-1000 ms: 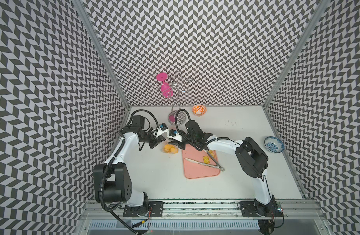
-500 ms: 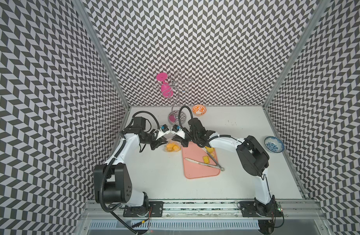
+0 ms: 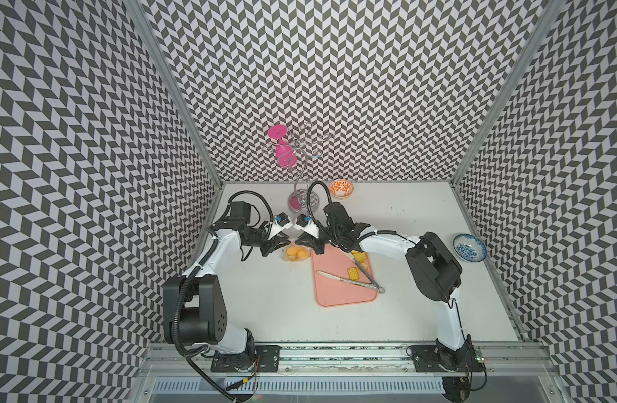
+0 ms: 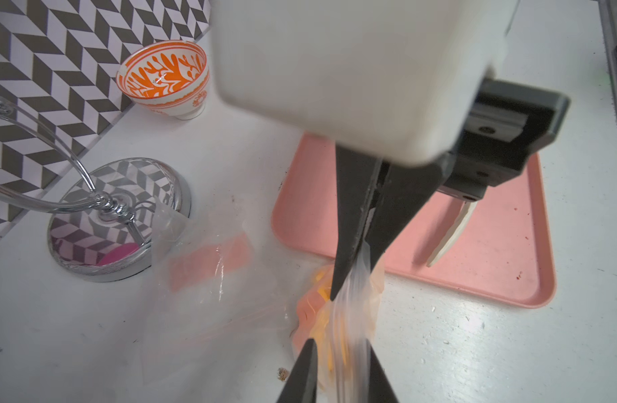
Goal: Put the cookies into a resealable bag to prevent moisture
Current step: Close the ziploc bag at the center of the board.
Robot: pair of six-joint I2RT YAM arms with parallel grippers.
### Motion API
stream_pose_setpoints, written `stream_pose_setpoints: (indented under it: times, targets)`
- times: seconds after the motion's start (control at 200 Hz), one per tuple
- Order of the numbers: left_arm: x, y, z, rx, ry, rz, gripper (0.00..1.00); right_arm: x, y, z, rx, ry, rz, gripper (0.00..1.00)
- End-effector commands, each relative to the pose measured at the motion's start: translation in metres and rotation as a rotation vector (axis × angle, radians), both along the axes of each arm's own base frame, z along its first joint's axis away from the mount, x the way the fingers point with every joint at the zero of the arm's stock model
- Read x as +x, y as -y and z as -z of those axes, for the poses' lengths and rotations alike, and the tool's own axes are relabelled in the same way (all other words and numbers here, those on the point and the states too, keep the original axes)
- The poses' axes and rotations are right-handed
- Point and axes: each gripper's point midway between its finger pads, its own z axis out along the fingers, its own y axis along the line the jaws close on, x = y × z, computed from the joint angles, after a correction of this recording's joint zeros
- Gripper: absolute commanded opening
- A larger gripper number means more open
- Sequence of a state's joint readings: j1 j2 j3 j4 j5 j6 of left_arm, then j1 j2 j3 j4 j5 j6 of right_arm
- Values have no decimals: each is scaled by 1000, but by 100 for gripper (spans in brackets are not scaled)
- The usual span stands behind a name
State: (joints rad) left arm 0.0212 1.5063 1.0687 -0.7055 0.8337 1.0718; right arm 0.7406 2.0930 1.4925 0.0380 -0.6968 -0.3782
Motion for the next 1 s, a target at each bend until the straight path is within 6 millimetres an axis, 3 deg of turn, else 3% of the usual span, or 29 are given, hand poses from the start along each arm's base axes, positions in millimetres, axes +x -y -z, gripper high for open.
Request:
stream_pose_setpoints:
  times: [0.0, 0.075, 0.21, 0.331, 0.406, 0.546, 0.626, 0.711, 0.771, 0.886, 0.992]
  targets:
    - [-1, 6, 0, -52, -2, 27, 14, 3, -6, -29, 85, 37, -31, 1]
    - [0, 6, -1, -58, 3, 31, 0, 2, -5, -29, 80, 41, -33, 5]
    - [-2, 4, -6, -70, 14, 29, 0, 8, 4, -22, 50, 57, -8, 19]
    - [-2, 0, -9, -73, 16, 12, 0, 20, 18, -18, 20, 84, 35, 22]
    - [-2, 1, -15, -91, 20, 18, 0, 22, 21, -11, -15, 94, 39, 19]
    - [-1, 0, -15, -89, 10, 19, 0, 24, 24, -10, -20, 82, 34, 4]
    - [-1, 0, -17, -95, 14, 18, 0, 26, 27, -9, -32, 84, 38, 4]
    - [-1, -1, -15, -90, 4, 10, 0, 29, 31, -13, -23, 77, 51, 16]
    - [0, -1, -15, -91, 2, 10, 0, 31, 35, -15, -20, 78, 61, 17]
    - [1, -2, -15, -86, 1, 8, 0, 32, 40, -12, -22, 60, 67, 5]
    - [2, -4, -12, -74, -5, 0, 0, 33, 42, -14, -20, 51, 72, 0]
